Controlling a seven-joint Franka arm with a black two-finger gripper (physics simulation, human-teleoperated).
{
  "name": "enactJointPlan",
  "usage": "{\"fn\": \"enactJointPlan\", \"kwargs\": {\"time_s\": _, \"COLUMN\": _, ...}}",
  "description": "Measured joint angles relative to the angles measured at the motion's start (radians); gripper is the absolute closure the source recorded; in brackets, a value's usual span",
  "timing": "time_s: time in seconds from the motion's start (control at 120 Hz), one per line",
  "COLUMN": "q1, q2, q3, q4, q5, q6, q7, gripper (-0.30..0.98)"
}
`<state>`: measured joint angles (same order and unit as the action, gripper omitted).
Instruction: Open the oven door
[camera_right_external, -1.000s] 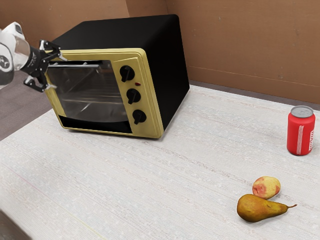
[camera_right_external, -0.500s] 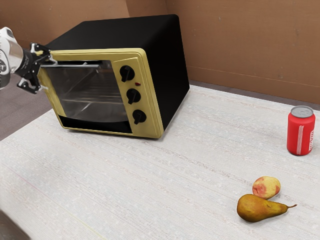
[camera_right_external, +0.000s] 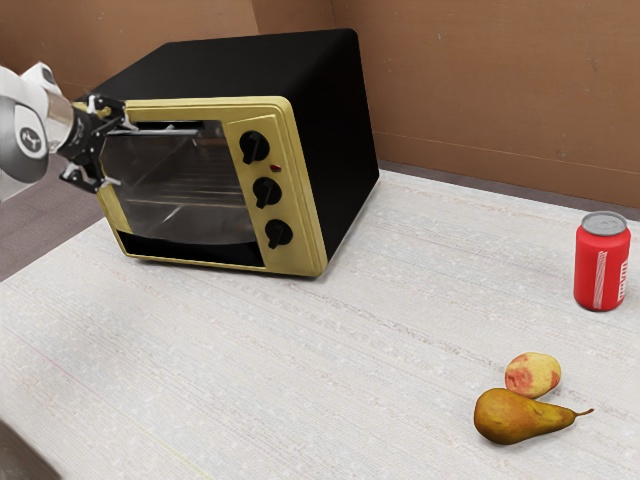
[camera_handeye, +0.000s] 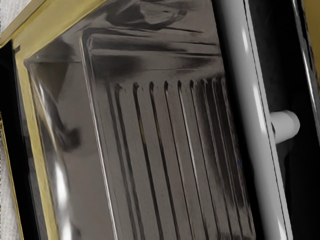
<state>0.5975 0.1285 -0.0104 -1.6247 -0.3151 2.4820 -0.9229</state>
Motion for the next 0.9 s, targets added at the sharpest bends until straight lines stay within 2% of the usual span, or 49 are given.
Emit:
{"fn": "enactJointPlan", "kwargs": {"time_s": 0.133, "q1": 0.002, "q2": -0.013, "q3": 0.000, "q4": -0.027, "q5": 0.006, "q6": 0.006, "q7": -0.005, "gripper": 0.00}}
{"fn": "enactJointPlan", "kwargs": {"time_s": 0.317, "q1": 0.020, "q2": -0.173, "q3": -0.002, "q4": -0.220, "q5": 0.012, "q6": 0.025, "q7": -0.008, "gripper": 0.00}}
{"fn": "enactJointPlan", "kwargs": {"time_s": 0.467, "q1": 0.077, "q2": -0.421, "q3": -0.005, "q4": -0.528, "q5": 0.039, "q6": 0.055, "q7": -0.010, "gripper": 0.00}}
{"fn": "enactJointPlan", "kwargs": {"time_s": 0.65, "q1": 0.133, "q2": -0.843, "q3": -0.047, "q4": -0.909, "q5": 0.038, "q6": 0.101, "q7": -0.013, "gripper": 0.00}}
{"fn": "enactJointPlan", "kwargs": {"time_s": 0.7, "q1": 0.135, "q2": -0.882, "q3": -0.092, "q4": -0.878, "q5": 0.067, "q6": 0.091, "q7": -0.015, "gripper": 0.00}}
{"fn": "enactJointPlan", "kwargs": {"time_s": 0.742, "q1": 0.120, "q2": -0.837, "q3": -0.155, "q4": -0.676, "q5": 0.142, "q6": 0.005, "q7": -0.017, "gripper": 0.01}}
{"fn": "enactJointPlan", "kwargs": {"time_s": 0.767, "q1": 0.073, "q2": -0.784, "q3": -0.187, "q4": -0.481, "q5": 0.180, "q6": -0.095, "q7": -0.018, "gripper": 0.01}}
{"fn": "enactJointPlan", "kwargs": {"time_s": 0.8, "q1": -0.057, "q2": -0.711, "q3": -0.203, "q4": -0.258, "q5": 0.234, "q6": -0.230, "q7": -0.023, "gripper": 0.01}}
{"fn": "enactJointPlan", "kwargs": {"time_s": 0.817, "q1": -0.157, "q2": -0.668, "q3": -0.197, "q4": -0.165, "q5": 0.275, "q6": -0.293, "q7": -0.029, "gripper": 0.01}}
{"fn": "enactJointPlan", "kwargs": {"time_s": 0.858, "q1": -0.537, "q2": -0.536, "q3": -0.063, "q4": 0.059, "q5": 0.376, "q6": -0.436, "q7": -0.047, "gripper": 0.01}}
{"fn": "enactJointPlan", "kwargs": {"time_s": 0.9, "q1": -0.771, "q2": -0.446, "q3": 0.029, "q4": 0.171, "q5": 0.435, "q6": -0.552, "q7": -0.056, "gripper": 0.01}}
